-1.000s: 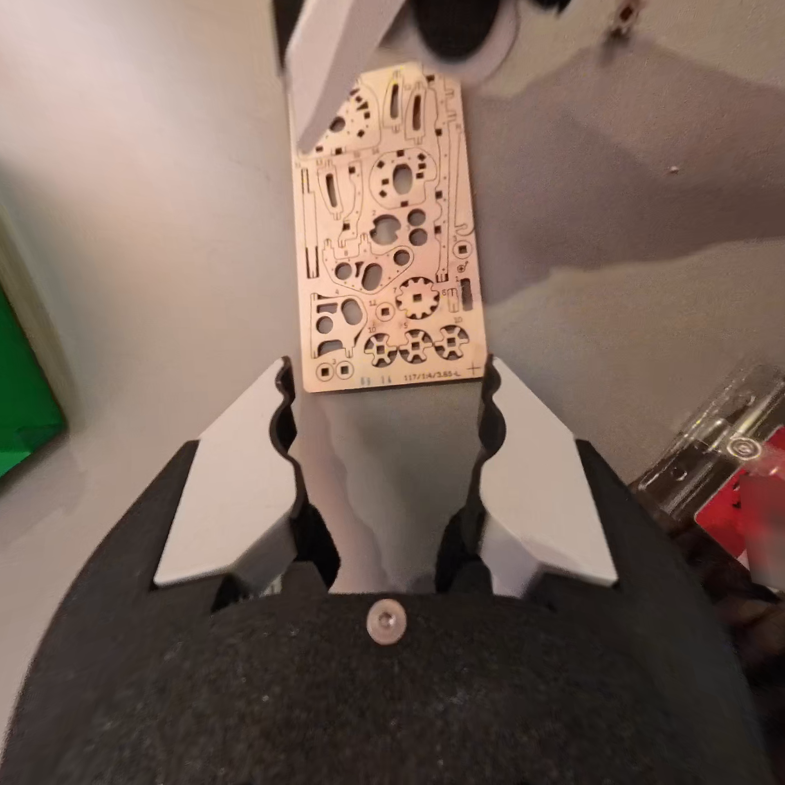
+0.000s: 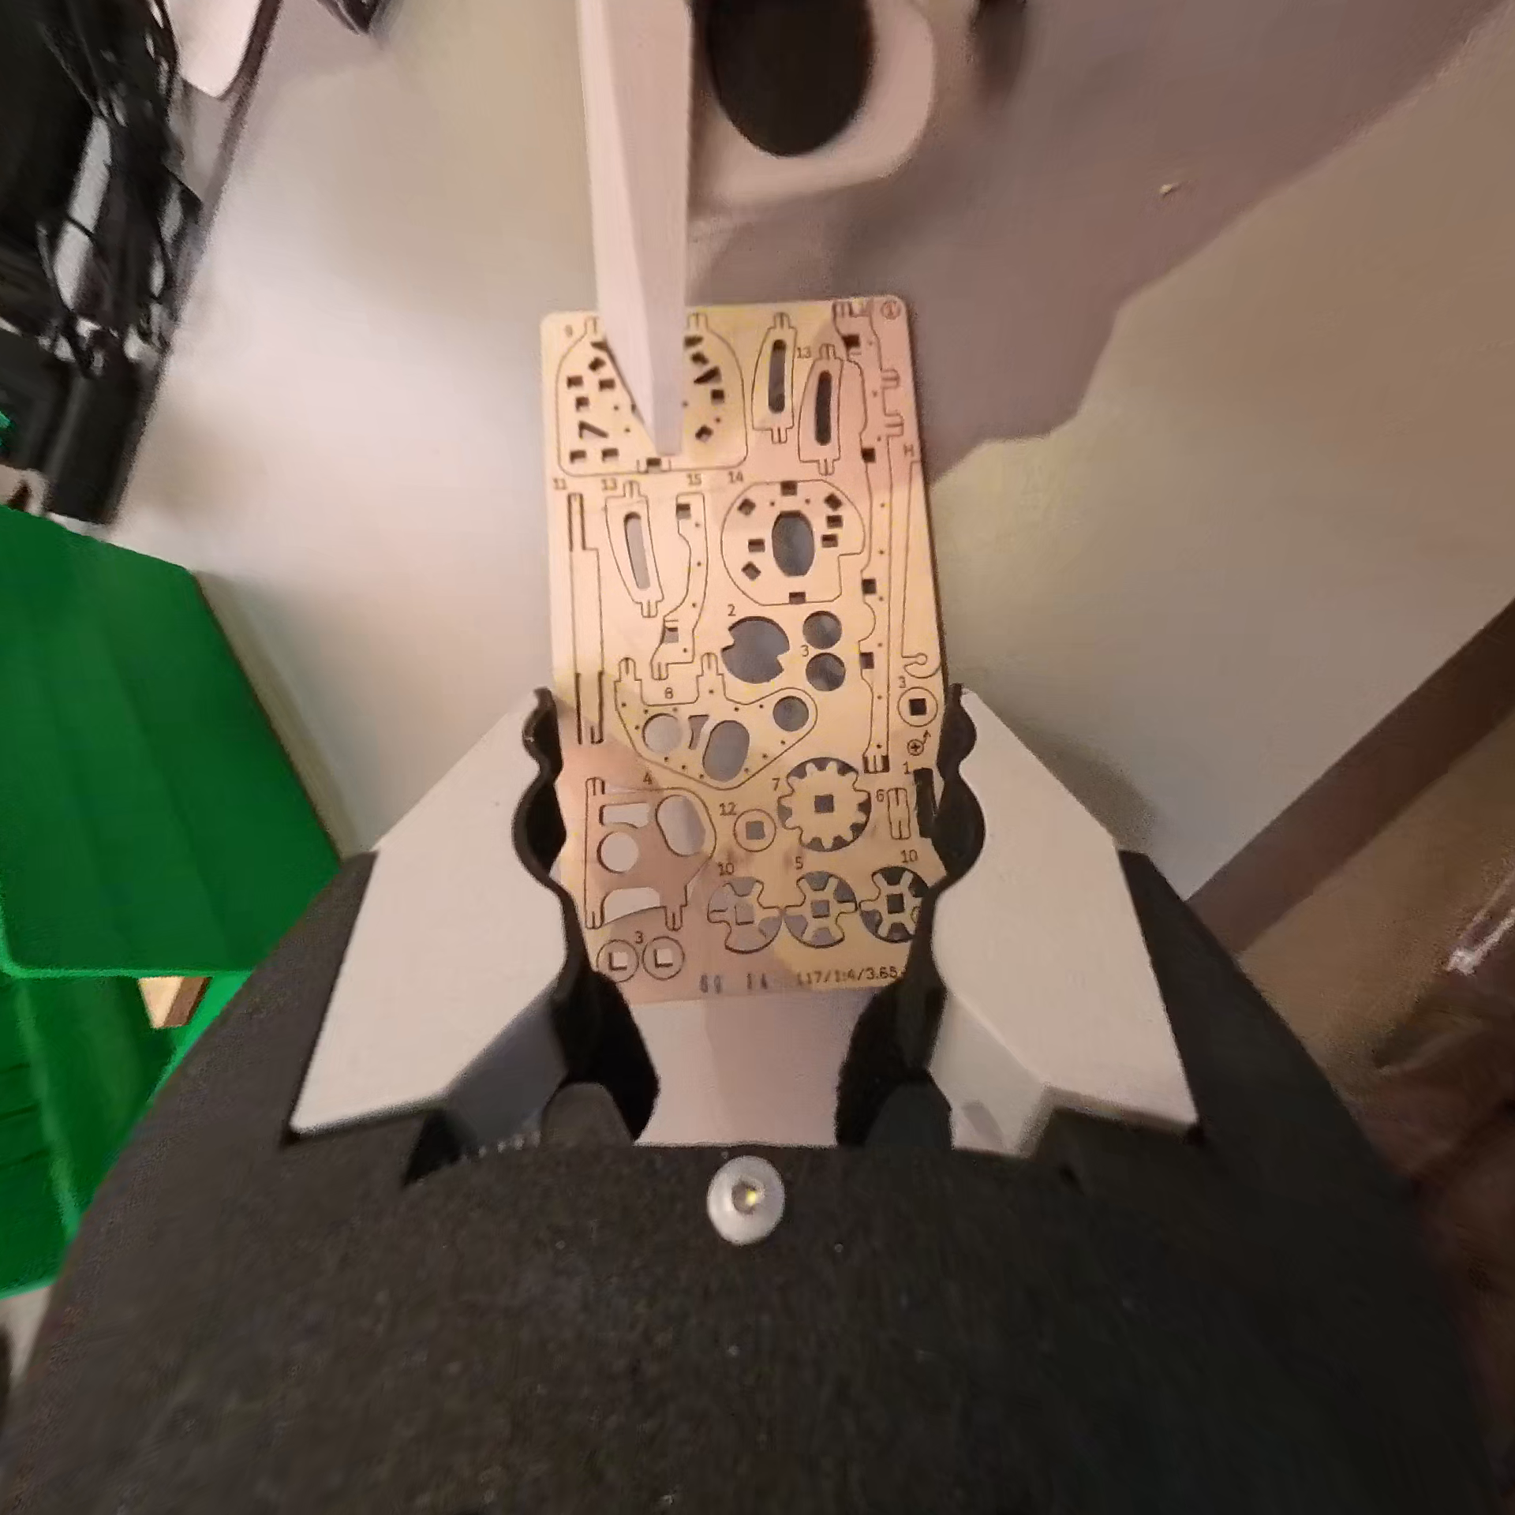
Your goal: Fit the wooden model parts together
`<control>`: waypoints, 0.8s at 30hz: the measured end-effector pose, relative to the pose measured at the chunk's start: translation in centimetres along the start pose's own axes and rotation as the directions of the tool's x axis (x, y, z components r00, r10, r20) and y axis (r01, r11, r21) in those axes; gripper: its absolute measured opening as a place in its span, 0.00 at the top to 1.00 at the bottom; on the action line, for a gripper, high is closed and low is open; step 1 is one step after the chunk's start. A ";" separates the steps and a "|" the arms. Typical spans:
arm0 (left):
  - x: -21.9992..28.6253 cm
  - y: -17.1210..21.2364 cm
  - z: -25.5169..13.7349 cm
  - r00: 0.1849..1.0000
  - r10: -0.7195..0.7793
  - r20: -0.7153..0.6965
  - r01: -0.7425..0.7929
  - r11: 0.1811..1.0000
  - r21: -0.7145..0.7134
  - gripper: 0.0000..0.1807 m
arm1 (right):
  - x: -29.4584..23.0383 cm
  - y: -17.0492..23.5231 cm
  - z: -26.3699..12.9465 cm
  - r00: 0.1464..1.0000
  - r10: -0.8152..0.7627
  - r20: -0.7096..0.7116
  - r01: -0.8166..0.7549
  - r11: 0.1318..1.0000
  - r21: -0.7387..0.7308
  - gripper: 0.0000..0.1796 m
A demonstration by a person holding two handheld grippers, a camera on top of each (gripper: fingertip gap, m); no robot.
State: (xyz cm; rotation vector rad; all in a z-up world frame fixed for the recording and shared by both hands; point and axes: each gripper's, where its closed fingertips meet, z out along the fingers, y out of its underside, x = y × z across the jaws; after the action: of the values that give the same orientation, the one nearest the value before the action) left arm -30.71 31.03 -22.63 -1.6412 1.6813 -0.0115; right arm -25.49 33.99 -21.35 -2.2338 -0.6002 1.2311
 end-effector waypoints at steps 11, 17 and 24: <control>-4.5 -0.6 -1.8 0.957 -0.277 -0.087 0.287 0.947 0.145 0.55 | -2.0 -0.7 -6.8 0.991 0.106 0.082 -0.120 0.977 0.179 0.99; -3.4 -2.4 -1.7 0.667 -0.432 -0.607 0.599 0.795 0.092 0.71 | -2.8 0.2 -8.3 0.993 0.082 0.082 -0.096 0.979 0.178 0.99; -0.9 -1.8 -0.8 0.435 -0.486 -0.758 0.671 0.737 -0.087 0.84 | -3.4 0.4 -8.7 0.993 -0.031 0.114 0.003 0.971 0.239 0.99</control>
State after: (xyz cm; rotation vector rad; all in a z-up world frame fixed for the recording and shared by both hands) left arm -29.71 31.06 -20.72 -2.1005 1.4181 -1.3749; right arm -19.57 29.68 -15.52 -1.9652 -0.4856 1.3571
